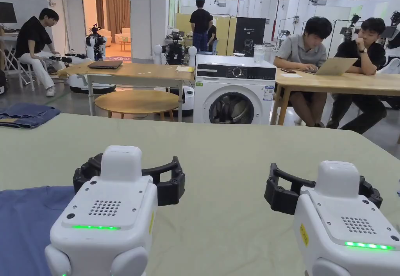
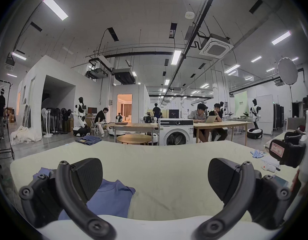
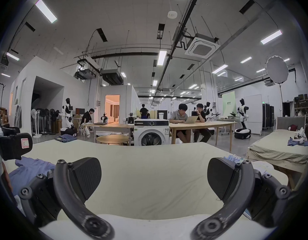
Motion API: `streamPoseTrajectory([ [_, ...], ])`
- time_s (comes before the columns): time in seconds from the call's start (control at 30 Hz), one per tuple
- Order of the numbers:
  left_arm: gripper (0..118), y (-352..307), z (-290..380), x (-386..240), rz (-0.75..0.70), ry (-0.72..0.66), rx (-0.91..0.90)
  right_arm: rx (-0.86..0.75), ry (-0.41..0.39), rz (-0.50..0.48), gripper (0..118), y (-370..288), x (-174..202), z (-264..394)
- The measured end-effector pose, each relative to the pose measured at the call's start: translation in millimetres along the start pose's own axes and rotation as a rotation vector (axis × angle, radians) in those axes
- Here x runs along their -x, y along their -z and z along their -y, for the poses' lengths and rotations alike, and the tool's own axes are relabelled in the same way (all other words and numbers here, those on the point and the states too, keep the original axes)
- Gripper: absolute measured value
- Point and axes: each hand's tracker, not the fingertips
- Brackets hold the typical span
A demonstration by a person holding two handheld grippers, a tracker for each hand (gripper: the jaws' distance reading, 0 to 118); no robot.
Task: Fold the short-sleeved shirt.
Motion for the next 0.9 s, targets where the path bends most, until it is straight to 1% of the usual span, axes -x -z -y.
streamPoseTrajectory([
  [0.13,117,-3,-2,0,0.037,-0.021,0.017,-0.001,0.013,0.006,118,-3,-4,-2],
  [0.17,113,-4,-3,0,0.042,-0.029,0.017,0.002,0.027,-0.010,118,-4,-6,-3],
  [0.2,95,-6,-3,-2,0.039,-0.035,0.012,-0.003,0.051,-0.040,106,-7,-8,-3],
  [0.23,66,-6,-4,-3,0.030,-0.035,0.012,-0.007,0.053,-0.028,76,-8,-9,-3],
  [0.27,29,-4,-5,-5,0.016,-0.033,0.022,0.010,0.043,-0.022,31,-6,-7,-2],
  [0.3,0,-1,-5,-5,0.009,-0.032,0.035,0.036,0.021,0.020,0,-2,-7,-1],
  [0.33,0,0,-5,-5,0.016,-0.039,0.043,0.024,0.029,0.008,0,-5,-5,7],
  [0.4,0,1,-3,-4,0.056,-0.059,0.076,0.042,0.045,-0.048,0,-9,-6,17],
  [0.53,0,-1,0,-4,0.031,-0.012,0.085,0.044,0.040,-0.035,0,-9,-2,19],
  [0.63,0,0,2,7,0.011,-0.013,0.114,0.064,0.058,-0.076,0,-4,2,14],
  [0.77,0,2,7,34,-0.073,-0.030,0.179,0.085,0.037,-0.128,0,6,21,17],
  [0.9,0,2,15,66,-0.162,-0.046,0.238,0.111,0.043,-0.207,0,16,48,23],
])
